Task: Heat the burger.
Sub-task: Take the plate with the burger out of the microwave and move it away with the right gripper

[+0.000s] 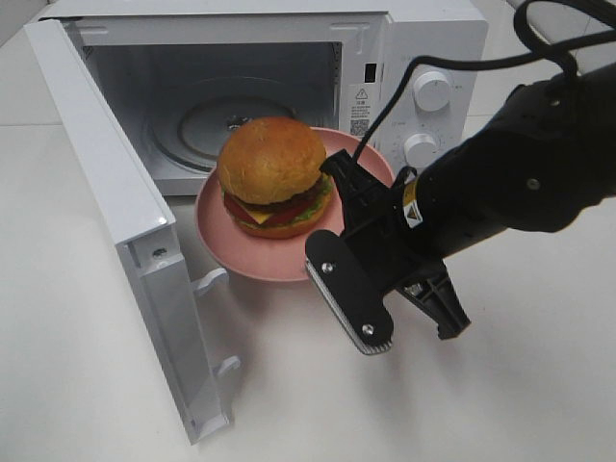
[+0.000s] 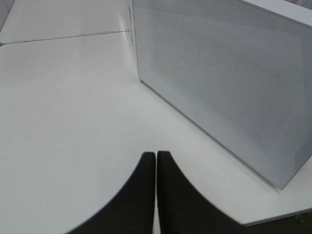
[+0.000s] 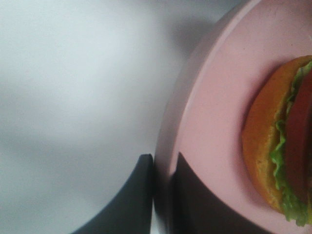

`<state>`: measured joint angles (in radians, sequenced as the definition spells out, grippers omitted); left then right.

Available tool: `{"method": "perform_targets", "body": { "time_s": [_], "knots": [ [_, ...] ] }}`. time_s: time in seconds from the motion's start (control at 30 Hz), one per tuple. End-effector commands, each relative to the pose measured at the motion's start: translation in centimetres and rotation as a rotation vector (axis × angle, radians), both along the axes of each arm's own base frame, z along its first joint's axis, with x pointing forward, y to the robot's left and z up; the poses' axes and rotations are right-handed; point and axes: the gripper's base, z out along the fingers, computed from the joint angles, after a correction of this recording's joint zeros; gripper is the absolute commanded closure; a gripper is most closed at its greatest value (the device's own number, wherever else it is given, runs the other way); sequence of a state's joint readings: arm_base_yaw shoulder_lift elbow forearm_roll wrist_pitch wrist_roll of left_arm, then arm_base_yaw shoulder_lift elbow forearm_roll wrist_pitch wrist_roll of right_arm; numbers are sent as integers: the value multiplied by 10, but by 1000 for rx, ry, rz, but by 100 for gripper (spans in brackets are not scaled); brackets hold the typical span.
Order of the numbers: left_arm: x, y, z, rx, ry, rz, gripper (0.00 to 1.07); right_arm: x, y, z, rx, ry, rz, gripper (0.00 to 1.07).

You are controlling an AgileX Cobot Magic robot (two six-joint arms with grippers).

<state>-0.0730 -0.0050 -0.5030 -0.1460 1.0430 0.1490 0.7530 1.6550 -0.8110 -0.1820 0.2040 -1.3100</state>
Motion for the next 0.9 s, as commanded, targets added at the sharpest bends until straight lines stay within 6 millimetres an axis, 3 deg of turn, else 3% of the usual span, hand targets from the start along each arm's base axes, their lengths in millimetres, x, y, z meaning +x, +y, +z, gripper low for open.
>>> {"method": "perform_targets", "body": {
  "time_s": [0.03,0.53,0.9],
  "knots": [
    [-2,0,0,-7,-21,5,106,-4,-2,11,61,-59,11,107],
    [-2,0,0,-8,-21,5,106,-60,-56,1,48,52,-127,107],
    [-2,0,0,-8,-21,5,106,-80,-75,-17,80,166,-347,107]
  ]
}}
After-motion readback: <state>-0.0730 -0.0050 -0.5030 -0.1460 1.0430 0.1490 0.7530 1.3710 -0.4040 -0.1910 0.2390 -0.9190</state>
